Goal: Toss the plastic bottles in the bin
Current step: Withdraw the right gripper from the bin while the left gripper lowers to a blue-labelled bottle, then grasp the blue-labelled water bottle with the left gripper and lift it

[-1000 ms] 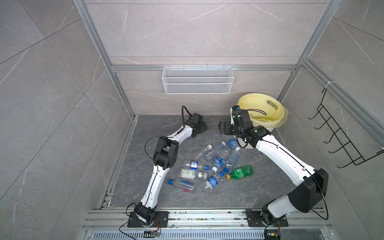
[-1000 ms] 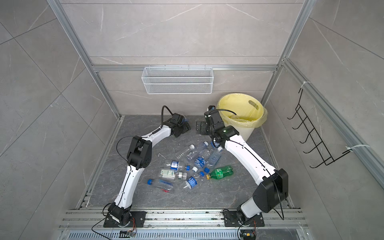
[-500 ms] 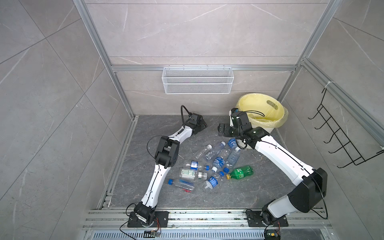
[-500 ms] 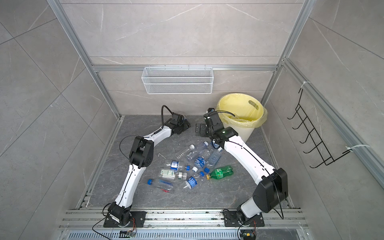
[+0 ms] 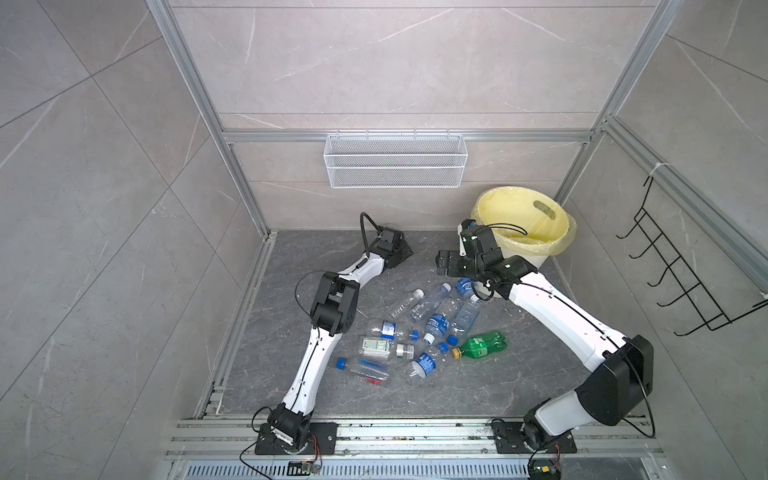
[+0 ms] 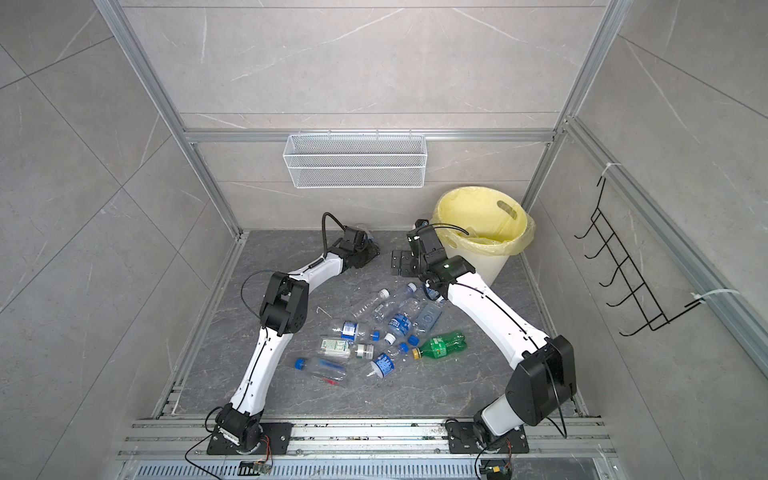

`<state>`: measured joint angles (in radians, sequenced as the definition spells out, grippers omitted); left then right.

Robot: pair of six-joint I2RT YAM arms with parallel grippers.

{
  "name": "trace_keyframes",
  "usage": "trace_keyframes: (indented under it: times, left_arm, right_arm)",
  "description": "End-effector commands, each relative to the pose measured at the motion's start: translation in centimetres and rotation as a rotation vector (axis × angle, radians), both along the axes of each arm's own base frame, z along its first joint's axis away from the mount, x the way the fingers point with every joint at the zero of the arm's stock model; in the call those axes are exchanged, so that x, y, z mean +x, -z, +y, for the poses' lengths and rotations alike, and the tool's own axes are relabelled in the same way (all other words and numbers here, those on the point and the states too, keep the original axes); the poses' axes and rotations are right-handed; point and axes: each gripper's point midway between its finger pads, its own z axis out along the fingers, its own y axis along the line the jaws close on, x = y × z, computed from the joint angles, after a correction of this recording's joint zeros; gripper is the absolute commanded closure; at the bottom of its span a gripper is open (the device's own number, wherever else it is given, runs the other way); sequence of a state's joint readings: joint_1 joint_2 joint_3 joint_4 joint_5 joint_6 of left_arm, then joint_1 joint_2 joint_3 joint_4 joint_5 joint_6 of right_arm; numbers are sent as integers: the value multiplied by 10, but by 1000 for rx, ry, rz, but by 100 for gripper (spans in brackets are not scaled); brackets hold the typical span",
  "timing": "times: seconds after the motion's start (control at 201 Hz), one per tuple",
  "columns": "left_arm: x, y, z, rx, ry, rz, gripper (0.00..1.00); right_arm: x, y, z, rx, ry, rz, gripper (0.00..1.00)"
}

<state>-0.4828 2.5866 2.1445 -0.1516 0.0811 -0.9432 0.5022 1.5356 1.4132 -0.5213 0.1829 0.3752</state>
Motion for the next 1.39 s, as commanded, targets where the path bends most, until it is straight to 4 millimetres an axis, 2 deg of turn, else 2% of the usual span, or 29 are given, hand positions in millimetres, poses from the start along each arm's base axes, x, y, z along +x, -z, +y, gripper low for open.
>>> trace_keyframes:
  times: [0.0, 0.319, 0.672, 0.861, 0.886, 0.901, 1.065, 1.229, 1.389]
  left_arm:
    - [-13, 32, 1, 3, 16, 85, 47]
    - [-19, 40, 7, 3, 20, 101, 65]
    - [-33, 22, 24, 12, 69, 82, 80]
    - [-48, -11, 36, 37, 138, 26, 83]
    - [-52, -9, 38, 43, 149, 30, 83]
    - [-52, -26, 38, 33, 157, 4, 83]
    - [-76, -68, 49, 72, 255, -52, 83]
    - [-113, -108, 52, 80, 367, -77, 83]
    - [-160, -127, 59, 75, 472, -56, 82]
  right_arm:
    - [-5, -4, -2, 14, 21, -10, 0]
    - [-5, -3, -2, 16, 22, -7, 0]
    - [-4, 2, 3, 44, 18, 4, 0]
    - [-4, 4, 8, 71, 10, 12, 0]
    - [-4, 4, 9, 76, 10, 15, 0]
    - [-4, 4, 9, 79, 11, 15, 0]
    - [-4, 6, 18, 140, 9, 33, 0]
    - [-1, 2, 32, 222, -8, 51, 1]
    - [4, -2, 53, 317, -43, 88, 0]
